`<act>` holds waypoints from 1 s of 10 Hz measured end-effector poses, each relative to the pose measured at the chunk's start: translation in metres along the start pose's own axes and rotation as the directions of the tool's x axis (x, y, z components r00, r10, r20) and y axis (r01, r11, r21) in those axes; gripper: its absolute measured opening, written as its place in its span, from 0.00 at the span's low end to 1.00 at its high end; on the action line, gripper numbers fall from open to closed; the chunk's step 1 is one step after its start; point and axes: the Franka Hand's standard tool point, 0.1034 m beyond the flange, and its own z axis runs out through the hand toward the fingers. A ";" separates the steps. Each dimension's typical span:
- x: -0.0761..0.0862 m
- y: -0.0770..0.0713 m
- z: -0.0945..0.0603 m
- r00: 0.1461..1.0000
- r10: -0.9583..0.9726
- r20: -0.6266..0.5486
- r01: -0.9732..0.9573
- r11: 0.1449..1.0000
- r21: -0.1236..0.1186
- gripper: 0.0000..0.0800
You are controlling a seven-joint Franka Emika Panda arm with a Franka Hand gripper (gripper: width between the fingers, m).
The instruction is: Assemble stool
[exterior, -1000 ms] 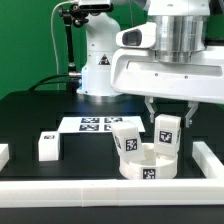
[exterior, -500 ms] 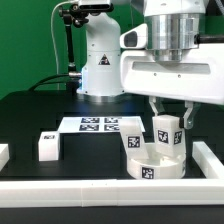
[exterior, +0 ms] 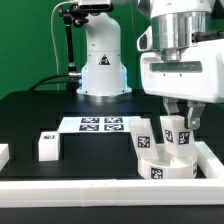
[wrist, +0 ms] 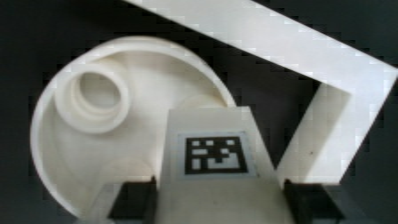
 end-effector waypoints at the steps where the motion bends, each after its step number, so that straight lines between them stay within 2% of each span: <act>1: 0.000 -0.001 0.000 0.996 0.083 0.020 -0.083 0.997 0.010 0.42; 3: -0.001 -0.001 0.000 0.987 0.155 0.034 -0.156 0.988 0.015 0.42; 4: -0.001 -0.001 0.000 0.988 0.153 0.035 -0.153 0.988 0.015 0.54; 5: -0.001 -0.001 0.000 0.988 0.149 0.035 -0.150 0.989 0.014 0.70; 6: -0.003 -0.001 0.000 0.990 0.136 0.041 -0.136 0.991 -0.003 0.70; 7: 0.000 -0.002 -0.001 0.993 0.111 0.041 -0.111 0.994 0.002 0.79; 10: 0.003 -0.007 -0.012 0.998 0.041 0.047 -0.041 0.999 0.009 0.81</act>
Offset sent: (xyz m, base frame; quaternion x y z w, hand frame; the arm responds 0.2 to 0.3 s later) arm 0.0000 0.0000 0.0000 0.0000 0.0000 0.0650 0.9979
